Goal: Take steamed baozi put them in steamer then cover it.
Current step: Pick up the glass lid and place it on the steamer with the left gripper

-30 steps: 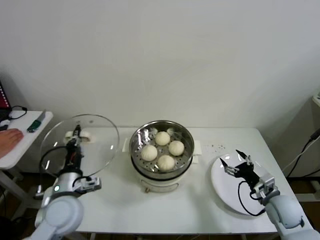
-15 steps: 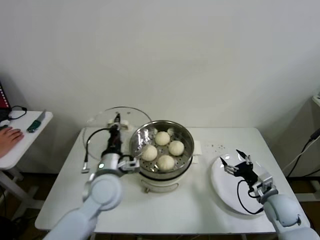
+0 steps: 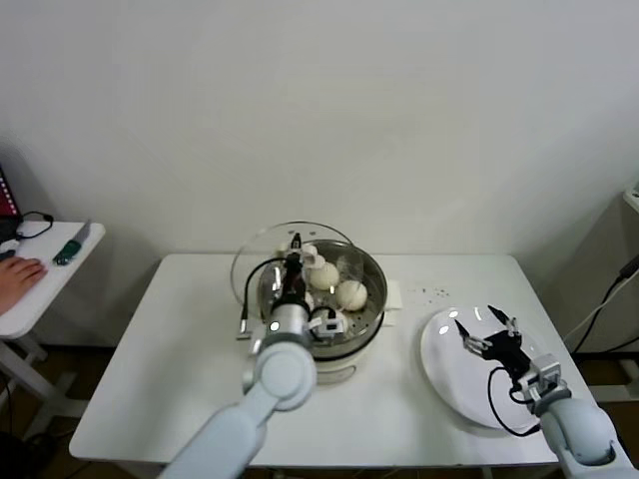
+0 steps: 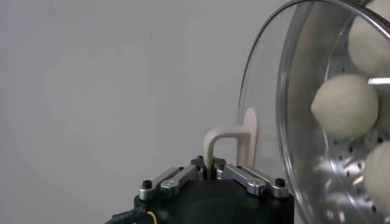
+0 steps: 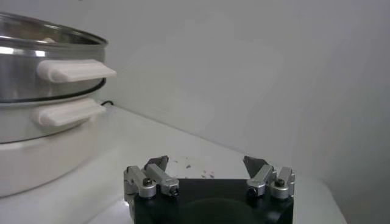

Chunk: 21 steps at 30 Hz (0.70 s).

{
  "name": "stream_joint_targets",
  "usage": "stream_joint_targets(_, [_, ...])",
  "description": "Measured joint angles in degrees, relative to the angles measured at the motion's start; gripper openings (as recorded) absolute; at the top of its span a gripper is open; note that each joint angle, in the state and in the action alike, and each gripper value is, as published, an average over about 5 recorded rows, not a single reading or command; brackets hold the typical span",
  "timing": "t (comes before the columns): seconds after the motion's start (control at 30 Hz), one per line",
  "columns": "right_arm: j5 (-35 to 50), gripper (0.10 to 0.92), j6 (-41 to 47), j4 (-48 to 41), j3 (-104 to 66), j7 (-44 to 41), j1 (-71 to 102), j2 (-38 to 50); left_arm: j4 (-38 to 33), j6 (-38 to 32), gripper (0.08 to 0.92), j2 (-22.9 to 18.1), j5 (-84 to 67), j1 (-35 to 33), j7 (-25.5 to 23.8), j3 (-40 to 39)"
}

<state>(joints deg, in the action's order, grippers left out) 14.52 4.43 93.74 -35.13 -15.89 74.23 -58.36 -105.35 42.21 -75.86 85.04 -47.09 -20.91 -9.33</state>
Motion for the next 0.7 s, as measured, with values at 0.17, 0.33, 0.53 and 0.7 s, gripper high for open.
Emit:
stream_joint_targets(0.17, [-0.4, 0.823, -0.4, -0.6, -0.4, -0.2, 0.1, -0.3, 1.5, 0.0, 0.15, -3.4, 0.8, -1.0, 1.6, -1.0])
stream_joint_targets(0.33, [-0.7, 0.823, -0.7, -1.1, -0.4, -0.5, 0.0, -0.5, 2.8, 0.0, 0.15, -5.4, 1.3, -2.0, 3.0, -1.6])
stream_joint_targets(0.53, [-0.9, 0.823, -1.0, -1.4, -0.6, -0.7, 0.1, -0.6, 4.1, 0.0, 0.15, -6.4, 1.5, -2.3, 3.7, -2.3])
stream_joint_targets(0.7, [-1.1, 0.823, -1.2, -1.5, -0.8, -0.9, 0.2, -0.9, 5.3, 0.0, 0.15, -6.9, 0.8, -2.1, 4.8, -2.7])
